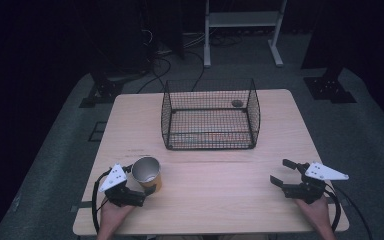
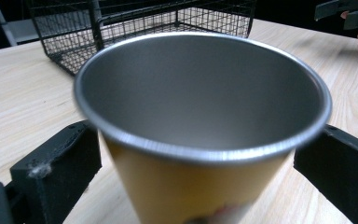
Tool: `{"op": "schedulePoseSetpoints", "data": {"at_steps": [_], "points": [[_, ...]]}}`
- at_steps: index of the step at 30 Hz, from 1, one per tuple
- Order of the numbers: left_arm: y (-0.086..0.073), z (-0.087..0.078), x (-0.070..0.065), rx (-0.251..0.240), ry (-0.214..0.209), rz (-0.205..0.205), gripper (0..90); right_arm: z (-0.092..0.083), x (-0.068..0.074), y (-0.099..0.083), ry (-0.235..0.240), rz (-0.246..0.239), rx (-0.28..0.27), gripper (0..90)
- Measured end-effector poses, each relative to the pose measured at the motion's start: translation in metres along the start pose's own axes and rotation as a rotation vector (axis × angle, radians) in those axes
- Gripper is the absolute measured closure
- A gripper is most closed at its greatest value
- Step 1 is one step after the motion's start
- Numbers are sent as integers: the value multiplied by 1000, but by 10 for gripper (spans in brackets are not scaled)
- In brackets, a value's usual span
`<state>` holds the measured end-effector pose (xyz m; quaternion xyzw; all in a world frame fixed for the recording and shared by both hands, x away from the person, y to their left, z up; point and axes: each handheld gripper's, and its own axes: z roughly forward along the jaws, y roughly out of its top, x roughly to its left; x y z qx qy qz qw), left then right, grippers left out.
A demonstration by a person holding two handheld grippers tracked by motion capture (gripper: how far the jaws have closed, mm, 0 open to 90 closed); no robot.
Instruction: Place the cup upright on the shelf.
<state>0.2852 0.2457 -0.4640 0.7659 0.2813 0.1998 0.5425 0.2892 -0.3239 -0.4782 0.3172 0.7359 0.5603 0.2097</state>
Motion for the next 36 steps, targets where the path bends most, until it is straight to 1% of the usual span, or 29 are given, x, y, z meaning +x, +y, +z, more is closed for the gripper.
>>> {"op": "schedulePoseSetpoints", "data": {"at_steps": [3, 4, 7, 9, 10, 12, 13, 15, 18, 21, 23, 29, 32, 36], "points": [[0, 2, 0, -5, 4, 2, 0, 0, 0, 0, 1, 0, 0, 168], [0, 4, 1, -5, 3, -6, 0, 0, 0, 0, 1, 1, 0, 168], [-1, 6, 2, -3, 10, -11, 2, 0, 0, 0, 0, 1, 1, 168], [-2, 7, 4, -3, 10, -13, 47, 0, 0, 0, -1, 6, 0, 168], [-2, 7, 6, -17, -1, -16, 63, 0, 0, 0, -1, 7, -1, 168], [-1, 6, 5, -26, -4, 1, 105, 0, 0, 0, -1, 7, -2, 168], [-1, 6, 5, -26, -4, 1, 139, 0, 0, 0, -1, 7, -2, 168], [-1, 6, 5, -23, -3, 7, 141, 0, 0, 0, -1, 6, -1, 168], [-1, 5, 4, -23, -3, 3, 146, 0, 0, 0, 0, 7, -2, 168], [0, 5, 4, -21, -13, 7, 149, 0, 0, 0, 1, 8, -3, 168], [4, 5, 2, -12, -29, 24, 150, 0, 0, 0, 0, 8, -1, 168], [22, 5, 1, -47, -75, 40, 150, 0, -1, 0, -2, 13, -1, 169], [29, 6, -2, -59, -87, 58, 150, 0, -1, 0, -2, 13, 0, 168], [37, 12, -5, -63, -111, 65, 150, 0, -1, 0, 0, 12, 0, 168]]}}
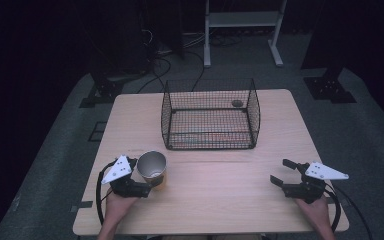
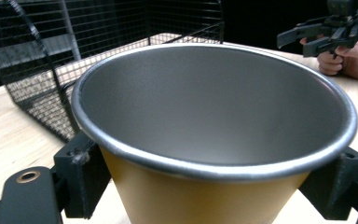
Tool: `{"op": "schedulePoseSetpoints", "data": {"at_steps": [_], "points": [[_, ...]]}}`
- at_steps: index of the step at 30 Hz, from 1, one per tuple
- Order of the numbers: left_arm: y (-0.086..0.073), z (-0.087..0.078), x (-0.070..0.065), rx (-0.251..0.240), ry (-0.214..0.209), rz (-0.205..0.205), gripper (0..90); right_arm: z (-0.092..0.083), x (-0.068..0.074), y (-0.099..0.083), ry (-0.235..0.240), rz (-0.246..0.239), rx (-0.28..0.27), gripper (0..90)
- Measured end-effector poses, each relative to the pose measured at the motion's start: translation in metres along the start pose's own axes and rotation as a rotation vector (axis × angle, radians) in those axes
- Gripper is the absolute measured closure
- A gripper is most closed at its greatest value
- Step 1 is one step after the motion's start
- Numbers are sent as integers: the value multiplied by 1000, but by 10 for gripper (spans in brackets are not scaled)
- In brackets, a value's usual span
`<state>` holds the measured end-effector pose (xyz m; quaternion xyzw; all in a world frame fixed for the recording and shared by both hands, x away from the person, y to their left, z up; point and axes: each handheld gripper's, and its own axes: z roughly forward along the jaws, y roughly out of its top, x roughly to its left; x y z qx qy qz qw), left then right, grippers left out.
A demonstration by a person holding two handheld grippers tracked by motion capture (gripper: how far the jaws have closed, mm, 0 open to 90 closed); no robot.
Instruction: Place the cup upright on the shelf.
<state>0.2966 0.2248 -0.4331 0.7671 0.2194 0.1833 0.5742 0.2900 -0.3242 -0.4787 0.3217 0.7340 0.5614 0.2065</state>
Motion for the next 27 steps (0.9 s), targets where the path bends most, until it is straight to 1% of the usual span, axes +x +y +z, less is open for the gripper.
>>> {"op": "schedulePoseSetpoints", "data": {"at_steps": [4, 6, 9, 11, 13, 21, 27], "points": [[6, 7, -1, -4, -20, 2, 150, 0, 0, 0, 1, 1, 0, 168], [10, 10, 0, 2, -32, 0, 150, 0, 0, 0, 2, 4, -1, 168], [18, 17, 0, 1, -45, 11, 149, 0, 0, 0, 3, 3, -1, 168], [23, 20, 2, 1, -55, 12, 149, 0, 0, 0, 4, 4, -1, 168], [30, 24, 3, 2, -59, 23, 149, 0, 0, 0, 4, 6, -1, 168], [60, 42, 13, -17, -97, 50, 149, 0, 0, 0, 6, 6, 0, 168], [77, 61, 21, -1, -121, 62, 149, 0, -1, 0, 9, 12, 2, 168]]}}
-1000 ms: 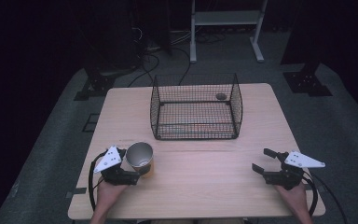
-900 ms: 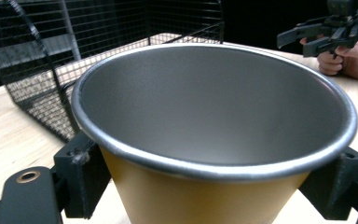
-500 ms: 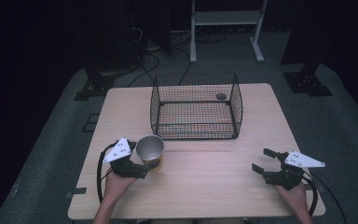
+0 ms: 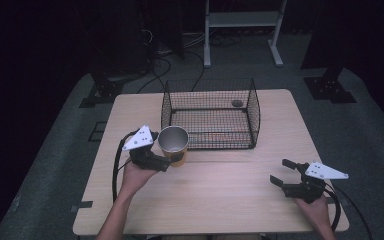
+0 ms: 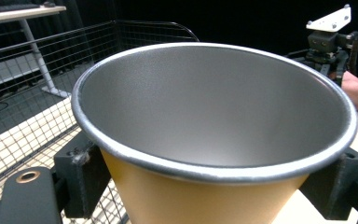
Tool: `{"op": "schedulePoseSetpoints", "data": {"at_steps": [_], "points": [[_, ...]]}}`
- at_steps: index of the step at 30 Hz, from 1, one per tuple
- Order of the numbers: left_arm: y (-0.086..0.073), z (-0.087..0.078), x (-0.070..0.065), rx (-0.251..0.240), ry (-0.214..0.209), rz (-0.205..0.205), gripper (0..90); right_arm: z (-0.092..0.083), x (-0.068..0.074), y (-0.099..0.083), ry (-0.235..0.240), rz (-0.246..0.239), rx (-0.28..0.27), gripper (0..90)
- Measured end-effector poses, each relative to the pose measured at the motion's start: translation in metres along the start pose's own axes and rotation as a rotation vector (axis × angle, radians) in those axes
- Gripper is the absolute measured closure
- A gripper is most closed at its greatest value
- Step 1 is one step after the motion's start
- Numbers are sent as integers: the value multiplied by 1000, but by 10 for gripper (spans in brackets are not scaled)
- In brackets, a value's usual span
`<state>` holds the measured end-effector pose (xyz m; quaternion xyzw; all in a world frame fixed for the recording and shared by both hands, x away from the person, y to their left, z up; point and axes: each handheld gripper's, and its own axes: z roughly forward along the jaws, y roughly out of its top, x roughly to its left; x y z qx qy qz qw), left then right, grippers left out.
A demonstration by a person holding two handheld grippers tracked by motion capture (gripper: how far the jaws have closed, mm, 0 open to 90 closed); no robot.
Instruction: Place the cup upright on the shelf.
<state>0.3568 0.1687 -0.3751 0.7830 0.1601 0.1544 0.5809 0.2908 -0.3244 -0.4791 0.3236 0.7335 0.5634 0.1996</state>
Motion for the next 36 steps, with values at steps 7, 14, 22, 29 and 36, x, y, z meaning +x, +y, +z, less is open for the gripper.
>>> {"op": "schedulePoseSetpoints", "data": {"at_steps": [7, 14, 22, 29, 36], "points": [[18, 18, 14, -27, -30, -10, 149, 0, -1, 0, 2, 3, -2, 168], [32, 34, 28, -34, -48, -19, 149, 0, -2, 0, 2, 6, -7, 168], [45, 52, 37, -38, -69, -18, 149, -1, -2, 0, 5, 16, -9, 168], [56, 72, 47, -35, -96, -24, 149, -1, -2, 0, 10, 15, -11, 168], [61, 86, 59, -39, -100, -30, 149, -1, -3, 0, 12, 21, -19, 168]]}}
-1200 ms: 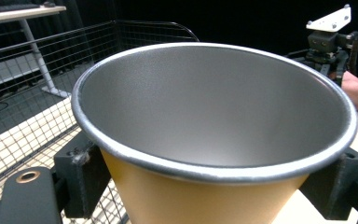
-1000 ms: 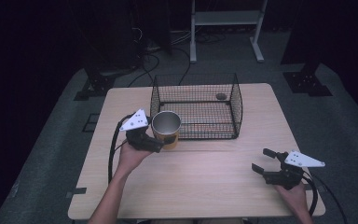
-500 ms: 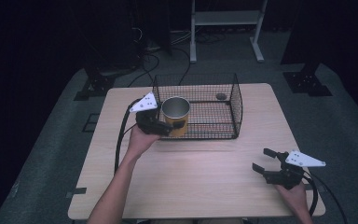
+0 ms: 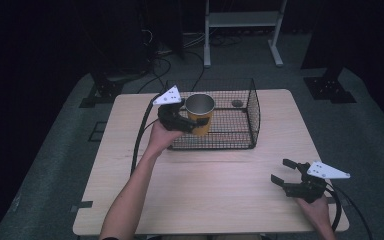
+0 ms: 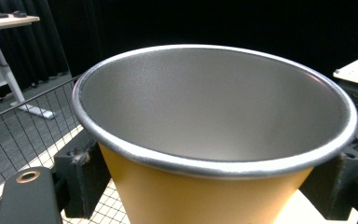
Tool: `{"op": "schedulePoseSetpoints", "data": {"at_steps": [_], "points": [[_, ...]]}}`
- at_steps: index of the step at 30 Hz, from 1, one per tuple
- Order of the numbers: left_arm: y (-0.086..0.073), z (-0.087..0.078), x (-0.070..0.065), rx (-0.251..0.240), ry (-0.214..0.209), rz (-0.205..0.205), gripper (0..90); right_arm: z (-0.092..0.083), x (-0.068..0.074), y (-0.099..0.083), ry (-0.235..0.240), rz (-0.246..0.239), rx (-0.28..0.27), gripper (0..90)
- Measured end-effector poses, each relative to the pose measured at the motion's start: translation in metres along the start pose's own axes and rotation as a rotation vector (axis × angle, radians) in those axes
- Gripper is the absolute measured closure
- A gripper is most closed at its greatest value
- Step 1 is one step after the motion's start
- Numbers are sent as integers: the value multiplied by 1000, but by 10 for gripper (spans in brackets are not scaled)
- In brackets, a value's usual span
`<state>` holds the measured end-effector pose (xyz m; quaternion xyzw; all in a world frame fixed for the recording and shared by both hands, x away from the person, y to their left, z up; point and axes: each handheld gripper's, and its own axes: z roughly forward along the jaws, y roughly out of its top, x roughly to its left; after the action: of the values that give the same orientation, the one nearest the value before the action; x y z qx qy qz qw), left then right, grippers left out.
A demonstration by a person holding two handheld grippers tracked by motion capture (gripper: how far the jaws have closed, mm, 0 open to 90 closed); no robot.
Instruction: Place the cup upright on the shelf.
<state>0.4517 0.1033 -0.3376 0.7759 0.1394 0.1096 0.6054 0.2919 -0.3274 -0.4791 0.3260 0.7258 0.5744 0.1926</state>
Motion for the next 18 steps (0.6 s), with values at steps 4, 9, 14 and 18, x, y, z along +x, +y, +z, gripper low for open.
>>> {"op": "schedulePoseSetpoints", "data": {"at_steps": [4, 9, 14, 18], "points": [[2, 7, 8, 3, -1, -11, 149, 0, 0, 0, 1, 1, -2, 168], [5, 18, 18, 18, -5, -9, 148, 0, 0, 0, 2, 2, -2, 168], [5, 28, 26, 3, -4, -20, 149, 0, 0, 0, 3, 4, -3, 168], [2, 36, 33, 1, -6, -46, 148, 0, 0, 0, 4, 5, -5, 167]]}}
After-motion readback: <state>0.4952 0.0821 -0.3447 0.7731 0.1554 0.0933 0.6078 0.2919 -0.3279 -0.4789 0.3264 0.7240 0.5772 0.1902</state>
